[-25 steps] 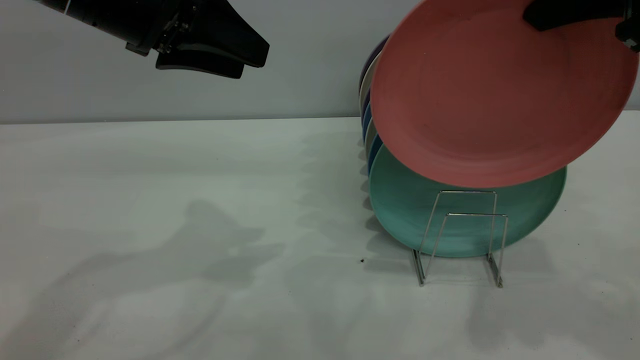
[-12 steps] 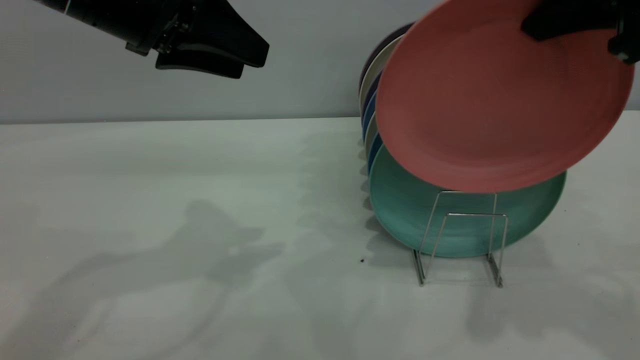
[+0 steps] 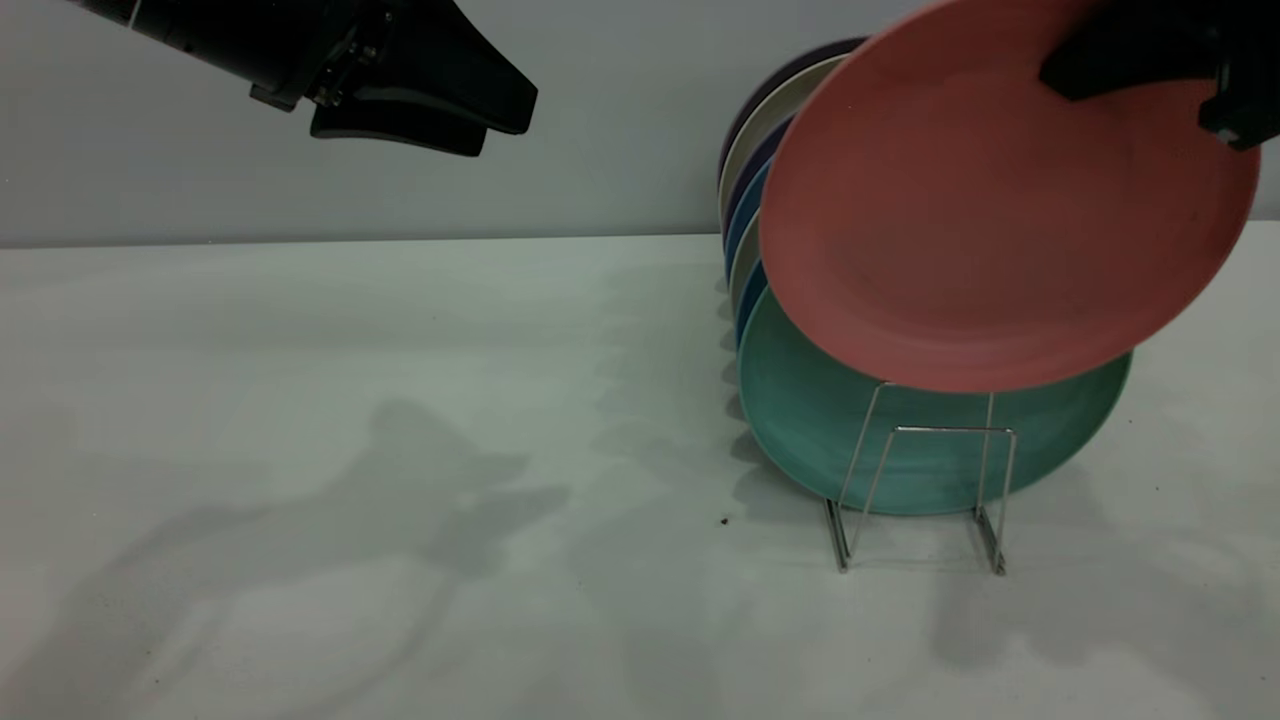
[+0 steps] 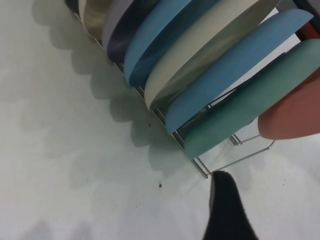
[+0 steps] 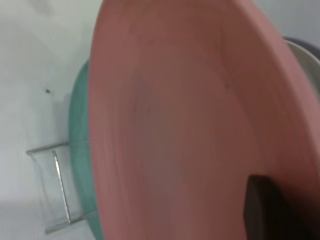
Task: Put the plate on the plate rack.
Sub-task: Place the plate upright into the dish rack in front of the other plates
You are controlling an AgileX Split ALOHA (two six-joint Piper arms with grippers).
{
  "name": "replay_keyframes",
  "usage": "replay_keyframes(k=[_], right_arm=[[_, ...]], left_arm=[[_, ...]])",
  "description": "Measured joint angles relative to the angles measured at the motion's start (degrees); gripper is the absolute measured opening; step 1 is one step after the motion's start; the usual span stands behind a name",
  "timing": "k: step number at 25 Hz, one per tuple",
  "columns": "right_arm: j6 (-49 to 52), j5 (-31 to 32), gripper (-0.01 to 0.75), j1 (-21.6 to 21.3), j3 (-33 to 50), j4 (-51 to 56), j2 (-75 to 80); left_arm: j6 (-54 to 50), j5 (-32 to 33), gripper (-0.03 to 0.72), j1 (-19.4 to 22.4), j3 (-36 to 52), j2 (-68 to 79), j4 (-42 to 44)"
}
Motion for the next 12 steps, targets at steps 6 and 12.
replay_keyframes(k=[6,12], right_arm=[[-0.05,-0.11,0.087,0.0,0.0,0.57,0.59],[-0.17,0.0,0.087,0.0,0.0,0.81,1.74]], left_arm=[[-0.17,-0.16,0.483,0.0,0.0,0.0,0.0],[-0.17,-0.4,0.483,0.0,0.0,0.0,0.0]])
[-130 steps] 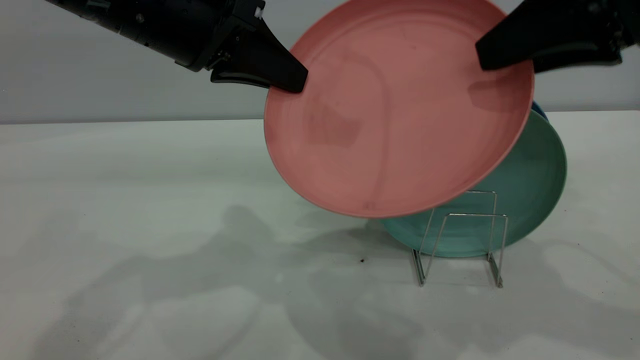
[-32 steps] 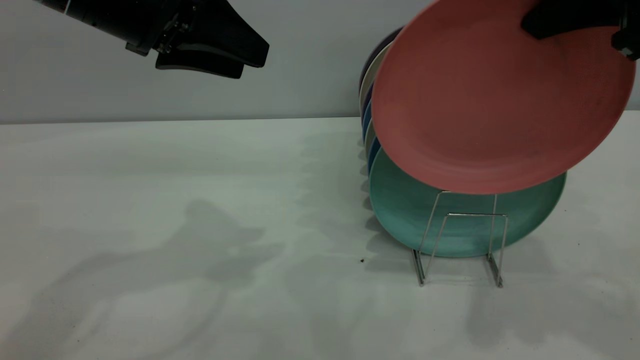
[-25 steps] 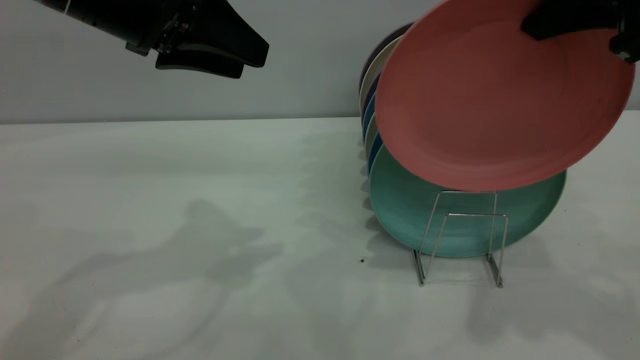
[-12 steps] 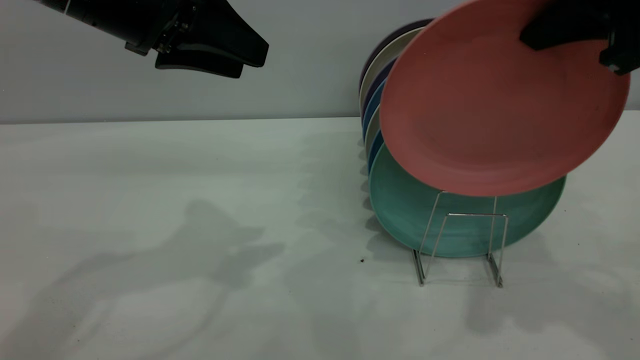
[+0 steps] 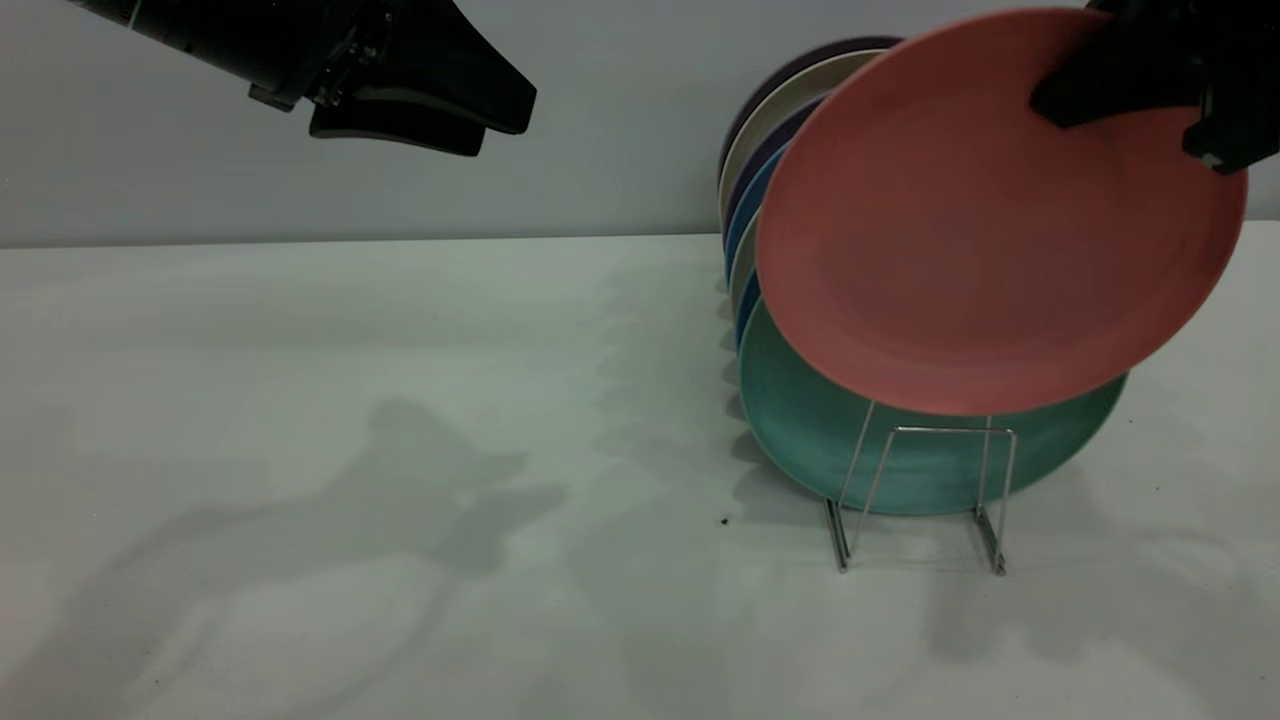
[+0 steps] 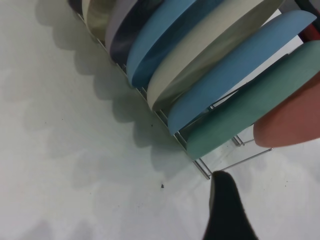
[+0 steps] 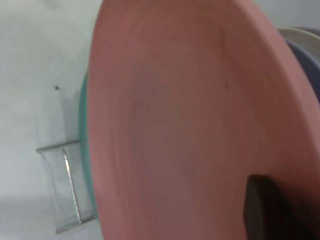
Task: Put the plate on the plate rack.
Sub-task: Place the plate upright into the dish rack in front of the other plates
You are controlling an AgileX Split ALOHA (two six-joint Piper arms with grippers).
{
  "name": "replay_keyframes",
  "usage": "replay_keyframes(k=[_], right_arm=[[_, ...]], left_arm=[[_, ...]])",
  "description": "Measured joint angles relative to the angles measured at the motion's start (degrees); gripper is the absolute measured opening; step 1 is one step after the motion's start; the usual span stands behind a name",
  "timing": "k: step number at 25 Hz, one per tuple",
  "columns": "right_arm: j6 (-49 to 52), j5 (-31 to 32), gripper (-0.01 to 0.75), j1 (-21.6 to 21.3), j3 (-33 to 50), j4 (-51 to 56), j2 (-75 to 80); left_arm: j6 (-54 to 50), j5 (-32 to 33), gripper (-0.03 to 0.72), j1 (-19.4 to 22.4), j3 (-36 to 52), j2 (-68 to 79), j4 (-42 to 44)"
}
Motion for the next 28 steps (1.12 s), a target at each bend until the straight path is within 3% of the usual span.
replay_keyframes(k=[28], right_arm=[[-4.73,3.4,0.087,0.0,-0.11,6.02,5.78]], left_arm=[[0.12,-0.26,0.483,0.0,0.0,0.0,0.0]])
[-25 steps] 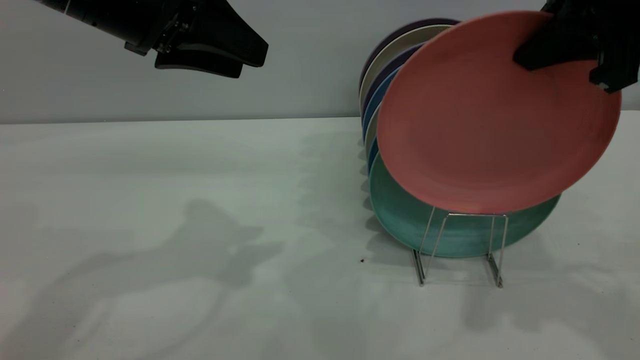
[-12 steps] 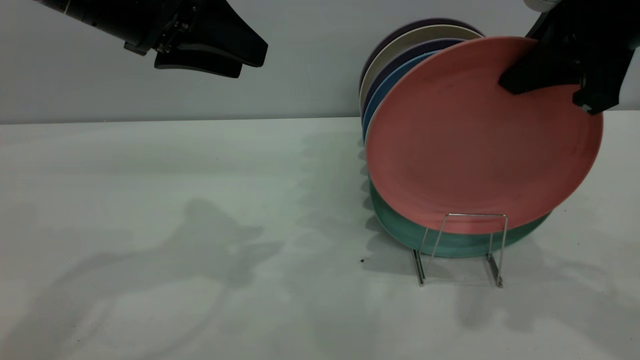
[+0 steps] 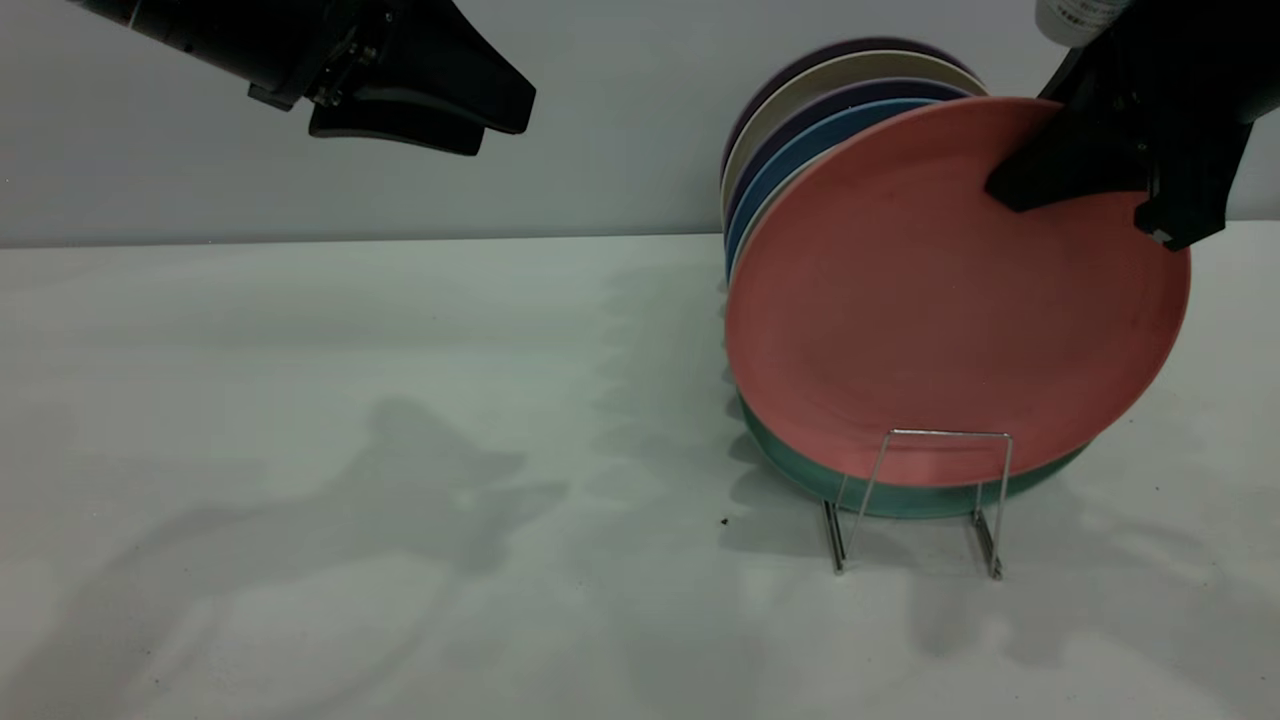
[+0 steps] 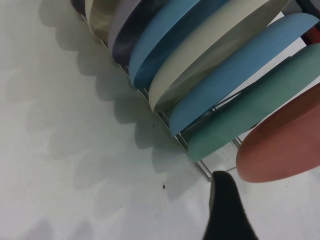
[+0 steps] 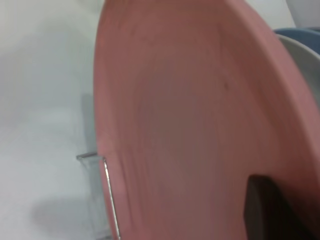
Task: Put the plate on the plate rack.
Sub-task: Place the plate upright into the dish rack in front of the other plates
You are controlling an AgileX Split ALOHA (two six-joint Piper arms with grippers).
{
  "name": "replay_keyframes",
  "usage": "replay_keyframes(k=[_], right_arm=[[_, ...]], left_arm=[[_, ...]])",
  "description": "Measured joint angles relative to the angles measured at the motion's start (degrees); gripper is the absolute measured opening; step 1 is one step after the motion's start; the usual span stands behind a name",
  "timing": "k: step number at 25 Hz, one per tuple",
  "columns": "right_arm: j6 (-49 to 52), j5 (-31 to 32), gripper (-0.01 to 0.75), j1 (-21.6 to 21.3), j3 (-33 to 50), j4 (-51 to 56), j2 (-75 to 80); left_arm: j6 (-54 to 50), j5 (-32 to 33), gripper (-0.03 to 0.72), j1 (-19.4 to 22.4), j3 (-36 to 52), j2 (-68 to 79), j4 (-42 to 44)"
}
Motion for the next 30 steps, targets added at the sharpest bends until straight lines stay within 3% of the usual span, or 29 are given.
replay_keyframes(k=[12,22,30], right_arm=[[0.0,0.83,0.111,0.0,0.0,0.0,1.76],[0.16,0.81,0.413,0.0,0.0,0.0,1.82],[0.16,1.56,0.456,0.0,0.0,0.0,1.82]], left_arm=[[0.0,0.0,0.483,0.0,0.0,0.0,0.0],[0.0,0.0,0.458,0.0,0.0,0.0,0.0],[-0.13,0.0,0.457,0.0,0.0,0.0,0.0]])
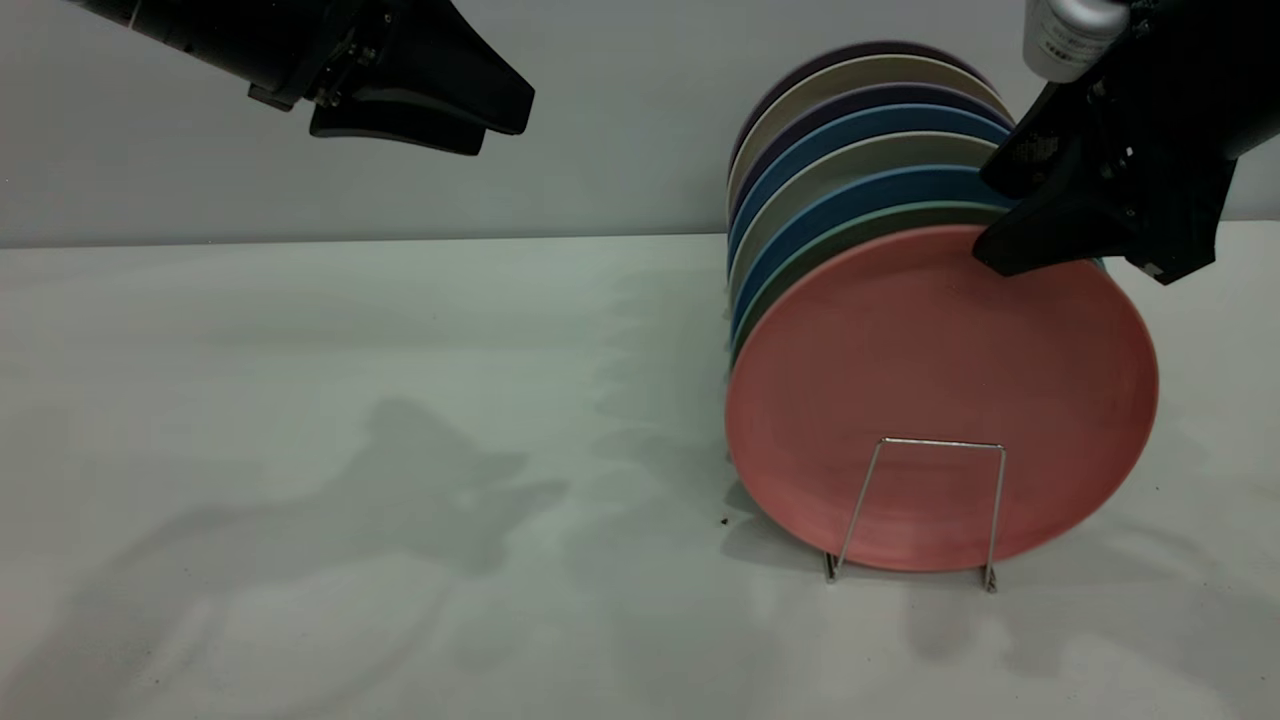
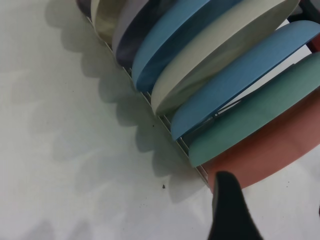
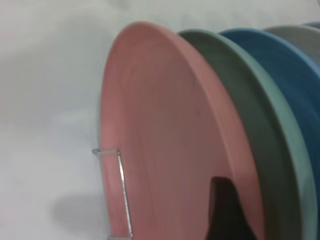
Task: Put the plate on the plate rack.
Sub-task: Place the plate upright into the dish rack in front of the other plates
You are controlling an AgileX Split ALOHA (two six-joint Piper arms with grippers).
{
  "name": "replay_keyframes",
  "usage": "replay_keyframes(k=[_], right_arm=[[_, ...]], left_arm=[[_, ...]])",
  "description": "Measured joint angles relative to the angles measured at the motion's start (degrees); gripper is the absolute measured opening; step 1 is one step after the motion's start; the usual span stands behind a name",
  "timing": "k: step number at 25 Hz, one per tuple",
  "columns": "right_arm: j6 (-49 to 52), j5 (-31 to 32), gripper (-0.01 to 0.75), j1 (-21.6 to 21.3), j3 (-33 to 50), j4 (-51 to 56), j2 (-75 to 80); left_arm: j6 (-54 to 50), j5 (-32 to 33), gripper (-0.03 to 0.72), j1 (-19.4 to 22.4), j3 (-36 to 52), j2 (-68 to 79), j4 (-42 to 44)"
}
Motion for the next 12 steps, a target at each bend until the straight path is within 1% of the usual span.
replay_keyframes(k=[6,12], right_arm=[[0.72,1.5,0.456,0.0,0.0,-0.48,-0.18],[4.68,2.11,0.456,0.0,0.0,-2.51,-4.57]], left_arm=[[0.0,0.0,0.457,0.0,0.0,0.0,0.0],[0.0,0.05,0.456,0.0,0.0,0.0,0.0]])
